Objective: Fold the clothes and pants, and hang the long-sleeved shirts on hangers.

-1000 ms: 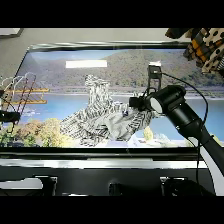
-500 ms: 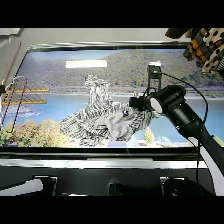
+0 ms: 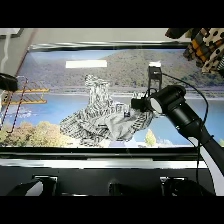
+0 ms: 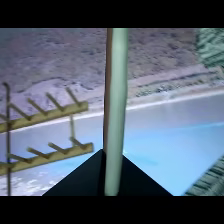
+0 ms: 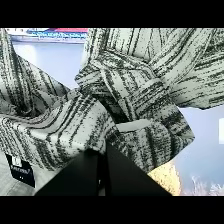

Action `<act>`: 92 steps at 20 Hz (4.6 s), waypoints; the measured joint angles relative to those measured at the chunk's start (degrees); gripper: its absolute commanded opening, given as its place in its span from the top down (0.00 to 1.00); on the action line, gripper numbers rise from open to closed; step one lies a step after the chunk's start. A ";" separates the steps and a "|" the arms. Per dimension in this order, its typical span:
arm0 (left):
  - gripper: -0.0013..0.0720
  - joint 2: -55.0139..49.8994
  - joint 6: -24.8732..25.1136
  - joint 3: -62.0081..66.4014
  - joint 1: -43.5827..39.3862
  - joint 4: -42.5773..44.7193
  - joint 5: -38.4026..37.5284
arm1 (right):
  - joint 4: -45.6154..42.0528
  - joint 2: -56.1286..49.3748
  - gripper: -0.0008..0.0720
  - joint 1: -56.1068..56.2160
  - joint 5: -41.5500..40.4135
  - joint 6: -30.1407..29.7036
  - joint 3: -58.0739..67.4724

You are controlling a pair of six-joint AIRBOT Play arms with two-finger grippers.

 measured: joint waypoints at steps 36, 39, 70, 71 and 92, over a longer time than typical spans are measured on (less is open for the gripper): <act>0.94 31.32 -15.82 -26.73 -43.01 -6.78 -28.41 | -8.55 0.00 0.93 0.02 1.33 7.34 0.04; 0.94 28.72 -14.19 -26.88 -43.04 -7.34 -25.07 | -7.85 0.26 0.93 0.02 1.09 7.32 0.13; 0.94 2.80 4.92 -26.67 -48.33 -25.38 3.37 | -5.77 5.70 0.94 0.07 6.95 -1.70 15.04; 0.94 2.58 4.96 -26.67 -48.39 -25.57 3.39 | -5.77 5.70 0.94 0.07 6.97 -1.70 15.04; 0.94 -10.91 6.82 -16.17 -53.70 -28.04 9.94 | 2.47 8.98 0.94 0.04 3.23 -3.43 15.06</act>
